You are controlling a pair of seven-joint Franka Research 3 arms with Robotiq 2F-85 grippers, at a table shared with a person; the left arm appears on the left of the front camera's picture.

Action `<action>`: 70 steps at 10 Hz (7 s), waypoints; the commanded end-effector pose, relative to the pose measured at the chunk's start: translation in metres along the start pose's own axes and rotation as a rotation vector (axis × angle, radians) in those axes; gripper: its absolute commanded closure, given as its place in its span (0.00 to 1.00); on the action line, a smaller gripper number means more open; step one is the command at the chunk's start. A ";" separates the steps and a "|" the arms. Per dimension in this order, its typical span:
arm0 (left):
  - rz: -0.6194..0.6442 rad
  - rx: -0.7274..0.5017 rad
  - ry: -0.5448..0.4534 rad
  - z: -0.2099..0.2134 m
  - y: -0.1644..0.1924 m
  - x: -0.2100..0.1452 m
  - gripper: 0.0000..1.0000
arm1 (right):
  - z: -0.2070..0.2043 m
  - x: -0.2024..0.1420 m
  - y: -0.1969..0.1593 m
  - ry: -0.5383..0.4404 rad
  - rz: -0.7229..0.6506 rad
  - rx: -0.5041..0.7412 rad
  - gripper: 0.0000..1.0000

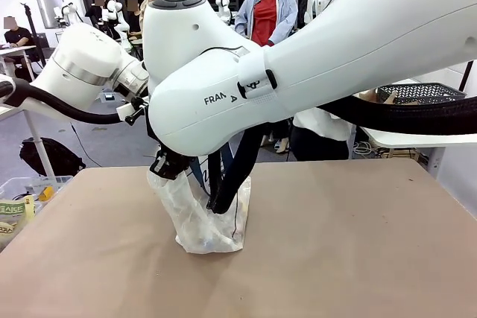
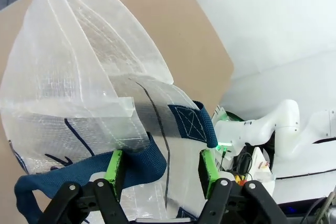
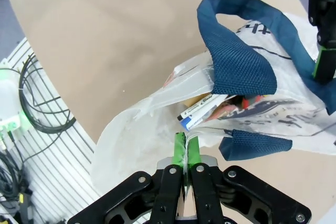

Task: Transfer purchased items from the store into the shopping bag.
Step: Move the Reusable shopping bag to the right side of the table.

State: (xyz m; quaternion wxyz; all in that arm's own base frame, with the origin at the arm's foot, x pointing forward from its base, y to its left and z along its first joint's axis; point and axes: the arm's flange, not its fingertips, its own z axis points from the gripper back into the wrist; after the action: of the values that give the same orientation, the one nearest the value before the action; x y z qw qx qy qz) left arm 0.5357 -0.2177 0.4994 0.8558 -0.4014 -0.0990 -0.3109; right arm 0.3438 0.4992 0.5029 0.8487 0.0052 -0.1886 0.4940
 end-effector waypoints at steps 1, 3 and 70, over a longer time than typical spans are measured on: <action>-0.032 -0.065 -0.001 0.000 0.002 0.001 0.27 | -0.002 0.006 0.004 -0.001 -0.004 -0.010 1.00; -0.028 -0.129 0.023 0.001 0.007 0.002 0.27 | -0.002 0.006 0.003 -0.005 -0.001 0.003 1.00; 0.189 0.670 -0.227 0.145 -0.008 0.038 1.00 | 0.126 -0.351 -0.378 0.204 -1.187 -0.491 0.00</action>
State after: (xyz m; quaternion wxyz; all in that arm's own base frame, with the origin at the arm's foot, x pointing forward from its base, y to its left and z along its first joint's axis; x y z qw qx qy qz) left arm 0.5655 -0.1349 0.6007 0.9405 -0.1634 -0.2407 -0.1758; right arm 0.4683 -0.0121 0.5744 0.9681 -0.1241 -0.1808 -0.1211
